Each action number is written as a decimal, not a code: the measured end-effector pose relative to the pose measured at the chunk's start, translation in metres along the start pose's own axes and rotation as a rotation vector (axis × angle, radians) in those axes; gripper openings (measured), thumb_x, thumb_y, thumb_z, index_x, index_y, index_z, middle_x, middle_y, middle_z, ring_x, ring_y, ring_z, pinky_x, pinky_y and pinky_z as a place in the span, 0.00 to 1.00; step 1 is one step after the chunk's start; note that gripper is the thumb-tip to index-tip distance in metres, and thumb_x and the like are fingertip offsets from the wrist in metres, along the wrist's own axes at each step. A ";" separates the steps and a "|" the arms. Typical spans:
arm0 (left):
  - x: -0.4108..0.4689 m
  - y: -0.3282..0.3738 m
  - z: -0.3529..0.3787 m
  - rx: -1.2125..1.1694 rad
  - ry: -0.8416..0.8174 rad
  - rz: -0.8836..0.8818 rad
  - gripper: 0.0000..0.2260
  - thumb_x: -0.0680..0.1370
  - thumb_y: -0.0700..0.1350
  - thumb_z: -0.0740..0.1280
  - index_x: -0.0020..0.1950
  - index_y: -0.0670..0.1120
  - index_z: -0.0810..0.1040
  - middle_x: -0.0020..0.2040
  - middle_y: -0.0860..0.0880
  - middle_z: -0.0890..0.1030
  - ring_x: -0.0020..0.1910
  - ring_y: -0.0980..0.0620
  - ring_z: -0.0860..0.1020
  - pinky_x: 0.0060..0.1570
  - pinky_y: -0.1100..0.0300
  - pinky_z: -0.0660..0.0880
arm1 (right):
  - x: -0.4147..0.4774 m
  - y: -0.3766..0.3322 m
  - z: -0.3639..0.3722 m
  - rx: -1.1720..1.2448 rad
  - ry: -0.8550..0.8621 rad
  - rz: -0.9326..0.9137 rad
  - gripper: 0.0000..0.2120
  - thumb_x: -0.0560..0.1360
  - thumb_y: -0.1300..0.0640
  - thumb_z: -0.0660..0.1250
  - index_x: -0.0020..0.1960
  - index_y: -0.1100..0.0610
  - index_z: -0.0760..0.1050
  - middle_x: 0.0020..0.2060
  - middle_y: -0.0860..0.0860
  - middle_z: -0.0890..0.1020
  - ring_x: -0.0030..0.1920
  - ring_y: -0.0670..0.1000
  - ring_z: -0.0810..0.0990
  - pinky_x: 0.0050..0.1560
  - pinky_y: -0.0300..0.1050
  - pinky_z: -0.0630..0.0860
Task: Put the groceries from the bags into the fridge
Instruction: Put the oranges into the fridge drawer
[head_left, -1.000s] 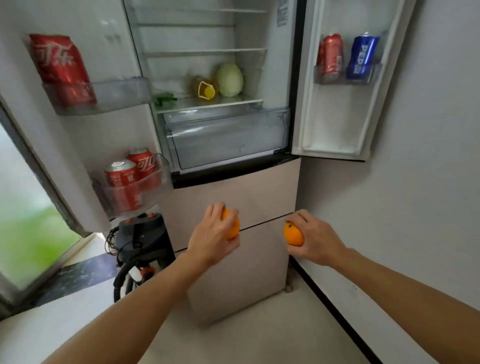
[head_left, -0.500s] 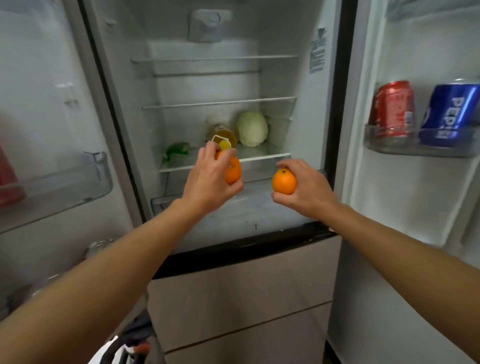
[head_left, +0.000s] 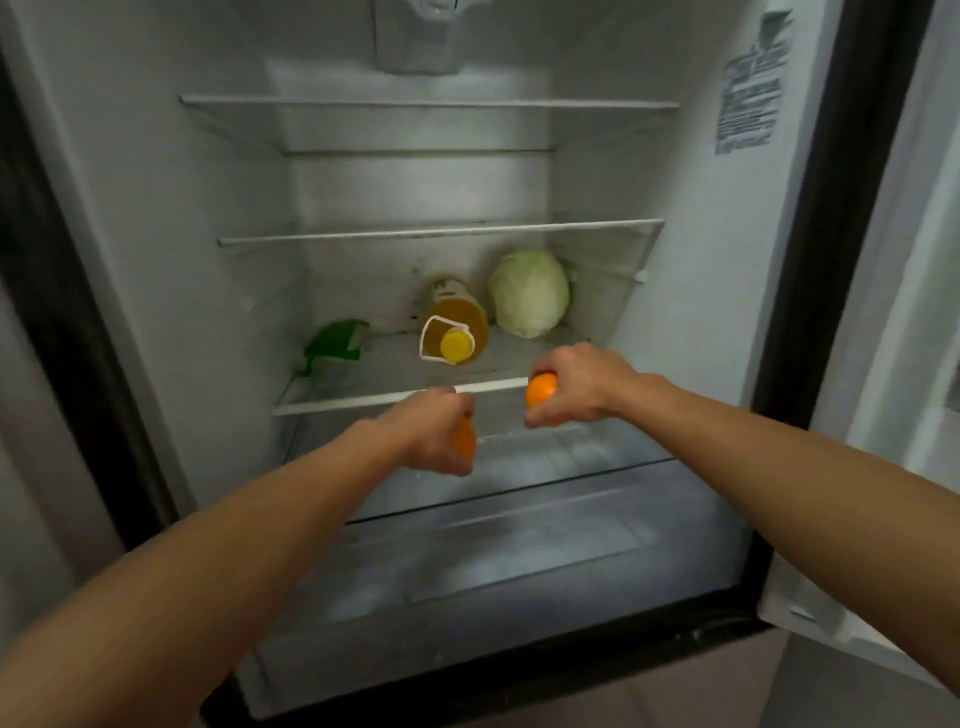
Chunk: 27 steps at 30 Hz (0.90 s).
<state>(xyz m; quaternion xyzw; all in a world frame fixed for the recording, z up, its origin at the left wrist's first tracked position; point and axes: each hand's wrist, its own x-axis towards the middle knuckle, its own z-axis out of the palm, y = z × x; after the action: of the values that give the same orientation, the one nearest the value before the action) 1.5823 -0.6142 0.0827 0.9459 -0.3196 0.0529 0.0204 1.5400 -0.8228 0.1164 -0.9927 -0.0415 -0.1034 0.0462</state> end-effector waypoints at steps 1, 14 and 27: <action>0.006 -0.004 0.006 0.030 -0.047 -0.001 0.28 0.66 0.54 0.76 0.63 0.50 0.70 0.58 0.48 0.74 0.53 0.48 0.74 0.50 0.53 0.77 | 0.010 0.000 0.003 -0.026 -0.039 -0.009 0.27 0.59 0.33 0.71 0.53 0.45 0.77 0.48 0.48 0.80 0.47 0.52 0.77 0.43 0.47 0.75; 0.055 -0.027 0.073 -0.051 -0.360 -0.089 0.33 0.67 0.61 0.75 0.65 0.47 0.68 0.60 0.46 0.72 0.55 0.46 0.74 0.54 0.54 0.73 | 0.079 -0.018 0.057 -0.291 -0.503 -0.299 0.27 0.65 0.41 0.76 0.59 0.53 0.74 0.53 0.52 0.78 0.50 0.55 0.78 0.52 0.52 0.78; 0.046 -0.033 0.058 -0.053 -0.408 -0.139 0.40 0.67 0.58 0.76 0.73 0.50 0.61 0.67 0.46 0.67 0.64 0.44 0.70 0.59 0.53 0.72 | 0.070 -0.007 0.082 -0.204 -0.638 -0.212 0.41 0.67 0.45 0.76 0.74 0.52 0.61 0.68 0.53 0.70 0.63 0.57 0.73 0.56 0.48 0.72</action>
<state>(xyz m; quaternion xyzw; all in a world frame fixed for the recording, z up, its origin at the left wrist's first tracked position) 1.6438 -0.6195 0.0300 0.9559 -0.2522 -0.1498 -0.0162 1.6236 -0.8024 0.0517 -0.9648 -0.1460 0.2041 -0.0793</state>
